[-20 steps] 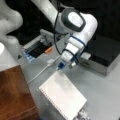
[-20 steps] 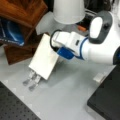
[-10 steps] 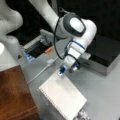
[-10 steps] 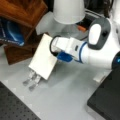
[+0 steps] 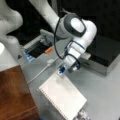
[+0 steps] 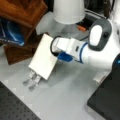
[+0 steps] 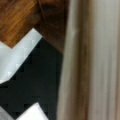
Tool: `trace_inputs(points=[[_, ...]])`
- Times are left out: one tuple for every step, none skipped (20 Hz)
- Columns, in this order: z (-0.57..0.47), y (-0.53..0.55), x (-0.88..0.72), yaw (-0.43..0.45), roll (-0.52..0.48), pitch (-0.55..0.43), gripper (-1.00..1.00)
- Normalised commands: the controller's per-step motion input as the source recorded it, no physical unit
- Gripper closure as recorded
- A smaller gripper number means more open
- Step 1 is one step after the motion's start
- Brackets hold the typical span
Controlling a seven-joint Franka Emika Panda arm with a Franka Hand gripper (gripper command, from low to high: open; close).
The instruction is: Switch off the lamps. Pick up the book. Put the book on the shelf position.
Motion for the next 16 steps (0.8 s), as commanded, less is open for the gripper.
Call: trace_inputs(points=[[-0.05, 0.07, 0.34, -0.061, -0.248, 0.078, 1.00], [-0.05, 0.07, 0.34, -0.059, -0.259, 0.088, 1.00], [-0.04, 0.07, 0.35, -0.056, -0.265, 0.092, 1.00], [-0.04, 0.07, 0.36, -0.054, -0.266, 0.093, 1.00], [-0.05, 0.07, 0.36, -0.051, -0.272, 0.093, 1.00], [-0.05, 0.08, 0.37, -0.050, -0.272, 0.093, 1.00], [-0.06, 0.09, 0.37, -0.052, -0.271, 0.092, 1.00], [-0.08, 0.09, 0.38, -0.053, -0.260, 0.086, 1.00], [-0.10, 0.10, 0.38, -0.056, -0.255, 0.084, 1.00], [-0.11, 0.12, 0.38, -0.061, -0.258, 0.091, 1.00], [-0.11, 0.13, 0.38, -0.065, -0.259, 0.094, 1.00], [-0.11, 0.14, 0.37, -0.067, -0.255, 0.093, 1.00], [-0.11, 0.15, 0.37, -0.069, -0.255, 0.093, 1.00], [-0.11, 0.16, 0.38, -0.066, -0.250, 0.088, 1.00], [-0.11, 0.16, 0.38, -0.064, -0.245, 0.085, 1.00], [-0.12, 0.17, 0.38, -0.062, -0.249, 0.084, 1.00]])
